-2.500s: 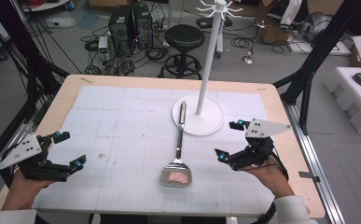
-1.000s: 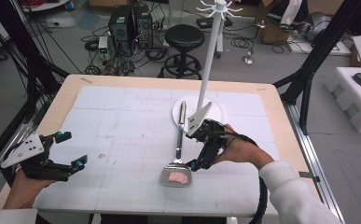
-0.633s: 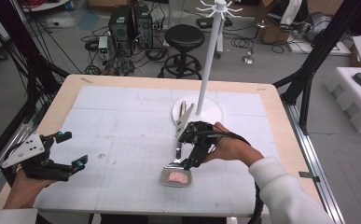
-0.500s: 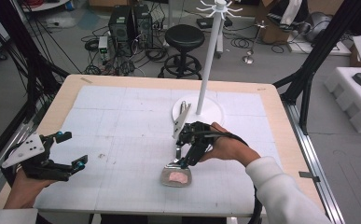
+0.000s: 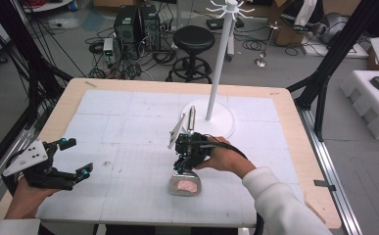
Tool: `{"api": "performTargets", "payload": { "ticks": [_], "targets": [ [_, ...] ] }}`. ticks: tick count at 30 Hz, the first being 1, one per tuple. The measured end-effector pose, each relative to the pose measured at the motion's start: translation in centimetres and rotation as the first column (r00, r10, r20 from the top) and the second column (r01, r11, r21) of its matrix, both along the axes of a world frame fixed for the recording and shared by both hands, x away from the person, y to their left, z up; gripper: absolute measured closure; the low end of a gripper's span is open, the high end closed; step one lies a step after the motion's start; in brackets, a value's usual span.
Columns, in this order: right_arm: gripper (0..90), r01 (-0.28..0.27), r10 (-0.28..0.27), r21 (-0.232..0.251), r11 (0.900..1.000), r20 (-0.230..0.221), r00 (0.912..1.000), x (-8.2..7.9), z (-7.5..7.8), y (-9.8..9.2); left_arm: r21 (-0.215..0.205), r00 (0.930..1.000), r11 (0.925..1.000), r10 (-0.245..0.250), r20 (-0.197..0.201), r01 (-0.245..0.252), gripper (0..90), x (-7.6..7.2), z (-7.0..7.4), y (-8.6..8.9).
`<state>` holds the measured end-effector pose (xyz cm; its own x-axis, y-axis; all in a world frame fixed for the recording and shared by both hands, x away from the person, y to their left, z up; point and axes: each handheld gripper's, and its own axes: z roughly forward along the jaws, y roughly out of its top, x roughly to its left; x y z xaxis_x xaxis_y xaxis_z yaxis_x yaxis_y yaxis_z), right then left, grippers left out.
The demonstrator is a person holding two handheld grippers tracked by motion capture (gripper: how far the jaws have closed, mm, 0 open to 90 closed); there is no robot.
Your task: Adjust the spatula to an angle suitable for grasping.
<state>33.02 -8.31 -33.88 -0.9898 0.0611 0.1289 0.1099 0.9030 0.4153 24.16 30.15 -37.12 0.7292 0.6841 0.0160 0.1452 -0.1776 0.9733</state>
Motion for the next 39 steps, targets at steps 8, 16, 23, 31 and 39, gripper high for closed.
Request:
{"api": "performTargets", "payload": {
  "ticks": [8,16,23,31,39],
  "targets": [
    [88.9,-0.002,0.001,-0.039,0.999,-0.006,1.0,-0.1,-1.4,2.2,-0.001,1.0,1.0,-0.004,0.004,0.004,1.7,-0.1,0.1,0.0],
    [89.0,0.003,-0.003,-0.052,0.999,0.003,1.0,-0.4,-2.6,3.3,0.003,1.0,1.0,-0.006,0.003,0.006,1.7,-0.1,0.0,-0.1],
    [89.0,0.028,-0.028,-0.059,0.998,0.011,0.9996,-0.5,-3.5,3.9,0.004,1.0,1.0,-0.008,0.003,0.008,1.7,-0.1,0.0,-0.2],
    [89.2,0.04,-0.038,-0.075,0.996,0.024,0.999,-1.0,-4.7,4.5,0.003,1.0,1.0,0.001,0.003,-0.001,1.7,-0.1,0.0,-0.2],
    [89.2,0.041,-0.039,-0.121,0.992,0.021,0.999,-1.1,-5.8,4.9,0.004,1.0,1.0,-0.003,0.003,0.003,1.7,-0.1,0.0,-0.1]
  ]
}}
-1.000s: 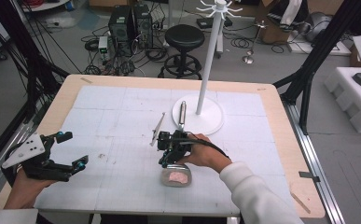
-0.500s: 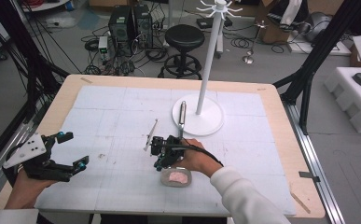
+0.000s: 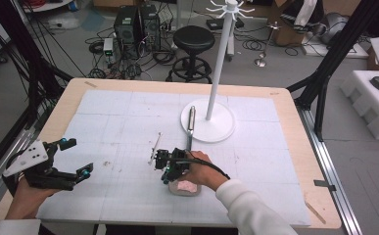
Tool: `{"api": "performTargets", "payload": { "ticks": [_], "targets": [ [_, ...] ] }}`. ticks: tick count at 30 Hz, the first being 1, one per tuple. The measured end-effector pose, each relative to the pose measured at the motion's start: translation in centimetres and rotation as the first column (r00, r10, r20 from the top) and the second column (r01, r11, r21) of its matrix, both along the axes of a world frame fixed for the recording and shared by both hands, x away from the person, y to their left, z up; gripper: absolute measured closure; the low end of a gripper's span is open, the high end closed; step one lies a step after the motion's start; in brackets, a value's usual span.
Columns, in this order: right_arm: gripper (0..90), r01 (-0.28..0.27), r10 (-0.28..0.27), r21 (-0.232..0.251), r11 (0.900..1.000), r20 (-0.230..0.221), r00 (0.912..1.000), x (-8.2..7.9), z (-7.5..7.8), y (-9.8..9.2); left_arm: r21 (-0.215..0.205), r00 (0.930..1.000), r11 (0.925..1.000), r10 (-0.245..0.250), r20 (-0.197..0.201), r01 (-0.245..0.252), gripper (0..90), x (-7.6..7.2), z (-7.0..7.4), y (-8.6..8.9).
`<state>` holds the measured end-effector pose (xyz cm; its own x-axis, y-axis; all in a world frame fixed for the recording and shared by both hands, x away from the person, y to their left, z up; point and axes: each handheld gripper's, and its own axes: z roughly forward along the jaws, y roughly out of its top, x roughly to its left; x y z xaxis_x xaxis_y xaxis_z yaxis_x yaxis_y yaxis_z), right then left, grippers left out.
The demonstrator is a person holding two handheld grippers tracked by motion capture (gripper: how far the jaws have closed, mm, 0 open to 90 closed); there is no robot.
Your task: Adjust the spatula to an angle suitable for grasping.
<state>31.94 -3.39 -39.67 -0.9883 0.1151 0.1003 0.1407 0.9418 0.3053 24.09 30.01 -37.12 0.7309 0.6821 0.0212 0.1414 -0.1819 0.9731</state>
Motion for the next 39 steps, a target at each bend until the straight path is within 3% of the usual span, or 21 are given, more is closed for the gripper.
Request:
{"api": "performTargets", "payload": {
  "ticks": [15,23,39],
  "targets": [
    [89.4,0.003,-0.004,-0.037,0.999,-0.021,0.9998,0.2,-0.2,-0.3,0.0,1.0,1.0,0.0,0.0,0.0,1.7,0.0,0.0,0.0],
    [89.4,0.008,-0.012,-0.082,0.997,-0.047,0.9988,-0.1,-0.3,-0.7,0.0,1.0,1.0,0.001,0.002,-0.001,1.7,0.0,0.0,0.0],
    [89.4,0.05,-0.056,-0.146,0.988,-0.038,0.9977,0.1,-0.1,-4.2,-0.001,1.0,1.0,0.003,0.002,-0.003,1.7,-0.1,0.0,-0.1]
  ]
}}
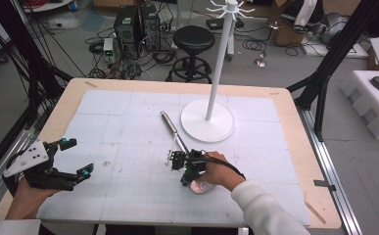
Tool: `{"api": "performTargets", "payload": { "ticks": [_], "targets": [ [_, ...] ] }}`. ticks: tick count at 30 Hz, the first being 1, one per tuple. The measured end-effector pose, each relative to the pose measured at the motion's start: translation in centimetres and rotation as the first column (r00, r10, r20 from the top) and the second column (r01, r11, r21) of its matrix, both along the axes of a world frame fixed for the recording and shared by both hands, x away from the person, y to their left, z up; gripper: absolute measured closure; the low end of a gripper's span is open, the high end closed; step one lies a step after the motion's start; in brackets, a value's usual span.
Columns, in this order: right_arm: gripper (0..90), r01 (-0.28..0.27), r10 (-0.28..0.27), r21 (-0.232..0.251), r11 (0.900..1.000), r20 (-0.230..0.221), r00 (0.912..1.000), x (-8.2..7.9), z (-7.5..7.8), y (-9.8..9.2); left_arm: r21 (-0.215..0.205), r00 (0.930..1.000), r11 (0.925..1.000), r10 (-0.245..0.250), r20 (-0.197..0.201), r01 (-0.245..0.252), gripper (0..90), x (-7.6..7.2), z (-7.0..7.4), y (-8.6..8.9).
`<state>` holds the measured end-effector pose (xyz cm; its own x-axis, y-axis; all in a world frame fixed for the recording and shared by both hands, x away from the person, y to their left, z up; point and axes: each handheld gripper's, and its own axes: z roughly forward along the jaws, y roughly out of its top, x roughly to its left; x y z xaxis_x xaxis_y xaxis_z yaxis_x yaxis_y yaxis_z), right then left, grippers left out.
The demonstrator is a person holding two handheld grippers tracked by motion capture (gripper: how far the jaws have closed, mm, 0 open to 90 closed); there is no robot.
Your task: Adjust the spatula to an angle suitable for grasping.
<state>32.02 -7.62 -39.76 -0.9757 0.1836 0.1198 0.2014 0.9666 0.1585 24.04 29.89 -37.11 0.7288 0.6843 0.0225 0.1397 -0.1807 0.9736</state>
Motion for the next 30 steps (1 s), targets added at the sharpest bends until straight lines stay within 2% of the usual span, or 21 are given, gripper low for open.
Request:
{"api": "performTargets", "payload": {
  "ticks": [2,3,9,10,11,14,18,20,22,24,30],
  "targets": [
    [89.4,0.015,-0.015,0.0,1.0,0.014,0.9998,0.0,0.0,-0.6,-0.001,1.0,1.0,-0.001,0.0,0.001,1.7,0.0,0.0,0.0],
    [89.4,0.014,-0.014,0.005,1.0,-0.003,0.9999,0.1,0.0,-1.0,0.004,1.0,1.0,-0.001,-0.001,0.001,1.7,0.0,0.0,0.0],
    [89.5,0.049,-0.049,0.018,0.999,0.003,0.9988,0.3,0.1,-2.4,0.006,1.0,1.0,-0.001,-0.004,0.001,1.7,0.1,-0.1,-0.2],
    [89.5,0.071,-0.071,0.012,0.997,-0.008,0.9974,0.2,0.2,-2.6,0.005,1.0,1.0,-0.003,-0.004,0.003,1.7,0.1,-0.1,-0.2],
    [89.5,0.047,-0.047,0.018,0.999,0.001,0.9989,0.4,0.2,-2.9,0.006,1.0,1.0,-0.003,-0.006,0.003,1.7,0.1,-0.2,-0.3],
    [89.5,0.065,-0.065,-0.005,0.998,-0.002,0.9979,0.3,0.1,-3.3,0.009,1.0,1.0,-0.003,-0.007,0.003,1.7,0.1,-0.2,-0.3],
    [89.5,0.071,-0.071,0.011,0.997,-0.002,0.9975,0.3,0.1,-3.9,0.009,1.0,1.0,-0.002,-0.009,0.002,1.7,0.1,-0.3,-0.4],
    [89.5,0.056,-0.056,-0.002,0.998,-0.004,0.9984,0.4,0.2,-4.2,0.01,0.9999,0.9999,-0.003,-0.01,0.003,1.7,0.1,-0.3,-0.4],
    [89.5,0.044,-0.044,0.007,0.999,-0.002,0.999,0.6,0.1,-4.5,0.008,0.9999,1.0,-0.003,-0.01,0.003,1.7,0.1,-0.3,-0.4],
    [89.5,0.077,-0.077,0.002,0.997,-0.017,0.9969,0.4,0.1,-4.8,0.008,0.9999,1.0,-0.002,-0.01,0.003,1.7,0.1,-0.3,-0.4],
    [89.5,0.096,-0.096,-0.019,0.995,0.0,0.9953,0.3,0.1,-5.6,0.011,0.9999,0.9999,-0.003,-0.01,0.003,1.7,0.1,-0.3,-0.4]
  ]
}}
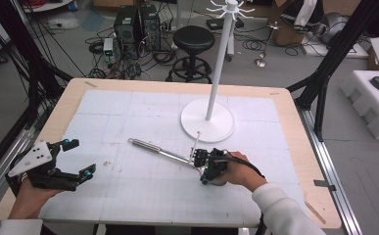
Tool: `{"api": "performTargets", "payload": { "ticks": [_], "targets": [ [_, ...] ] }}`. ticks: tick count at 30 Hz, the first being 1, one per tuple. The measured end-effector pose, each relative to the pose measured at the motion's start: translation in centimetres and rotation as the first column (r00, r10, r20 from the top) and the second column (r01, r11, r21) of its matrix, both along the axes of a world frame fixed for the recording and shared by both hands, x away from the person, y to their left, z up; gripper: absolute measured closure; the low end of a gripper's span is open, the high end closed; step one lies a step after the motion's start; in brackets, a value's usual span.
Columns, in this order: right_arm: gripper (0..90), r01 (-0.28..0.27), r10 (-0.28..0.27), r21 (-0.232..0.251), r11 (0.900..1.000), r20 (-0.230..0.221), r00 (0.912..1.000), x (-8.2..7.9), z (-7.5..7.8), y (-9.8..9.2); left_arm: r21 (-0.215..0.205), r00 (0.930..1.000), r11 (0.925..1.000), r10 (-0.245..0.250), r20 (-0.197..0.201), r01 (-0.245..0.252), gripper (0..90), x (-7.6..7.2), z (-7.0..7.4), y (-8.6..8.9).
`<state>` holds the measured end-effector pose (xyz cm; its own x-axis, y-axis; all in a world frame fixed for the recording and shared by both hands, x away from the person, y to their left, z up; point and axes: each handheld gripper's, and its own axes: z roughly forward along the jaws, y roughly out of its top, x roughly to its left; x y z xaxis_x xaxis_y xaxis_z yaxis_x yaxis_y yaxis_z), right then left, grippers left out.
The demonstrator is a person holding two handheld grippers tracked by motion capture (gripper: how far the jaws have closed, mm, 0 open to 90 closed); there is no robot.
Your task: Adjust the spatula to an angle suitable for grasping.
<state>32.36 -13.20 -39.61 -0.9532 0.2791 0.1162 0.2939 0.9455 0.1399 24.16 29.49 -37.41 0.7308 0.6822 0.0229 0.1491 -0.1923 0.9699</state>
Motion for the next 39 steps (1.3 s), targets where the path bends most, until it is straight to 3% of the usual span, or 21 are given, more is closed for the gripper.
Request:
{"api": "performTargets", "payload": {
  "ticks": [11,12,19,25,29,35,39],
  "targets": [
    [89.4,-0.007,0.007,0.009,1.0,-0.002,1.0,0.1,0.0,-0.6,0.003,1.0,1.0,-0.002,-0.003,0.002,1.7,0.1,-0.1,-0.1],
    [89.3,-0.027,0.027,0.008,1.0,-0.002,0.9996,0.1,0.1,-0.5,0.002,1.0,1.0,-0.003,-0.003,0.003,1.7,0.1,-0.1,-0.1],
    [89.3,-0.009,0.009,0.021,1.0,-0.012,0.9999,0.0,0.3,-0.4,0.003,1.0,1.0,-0.003,-0.002,0.003,1.7,0.1,-0.1,-0.1],
    [88.6,-0.009,0.008,0.044,0.999,0.005,1.0,0.1,1.0,-0.7,0.005,1.0,1.0,-0.005,-0.002,0.005,1.7,0.1,-0.1,-0.2],
    [81.6,-0.007,0.006,0.067,0.998,0.017,0.9998,0.2,1.5,-0.7,0.001,1.0,1.0,-0.007,0.0,0.007,1.7,0.1,0.0,-0.2],
    [51.5,0.034,-0.042,0.122,0.992,0.068,0.9968,0.6,3.0,-0.9,0.003,1.0,1.0,-0.007,0.003,0.007,1.7,0.1,0.0,-0.2],
    [34.3,0.049,-0.062,0.125,0.991,0.1,0.9931,0.7,3.4,-0.9,0.003,1.0,1.0,-0.008,0.001,0.008,1.7,0.1,0.0,-0.2]
  ]
}}
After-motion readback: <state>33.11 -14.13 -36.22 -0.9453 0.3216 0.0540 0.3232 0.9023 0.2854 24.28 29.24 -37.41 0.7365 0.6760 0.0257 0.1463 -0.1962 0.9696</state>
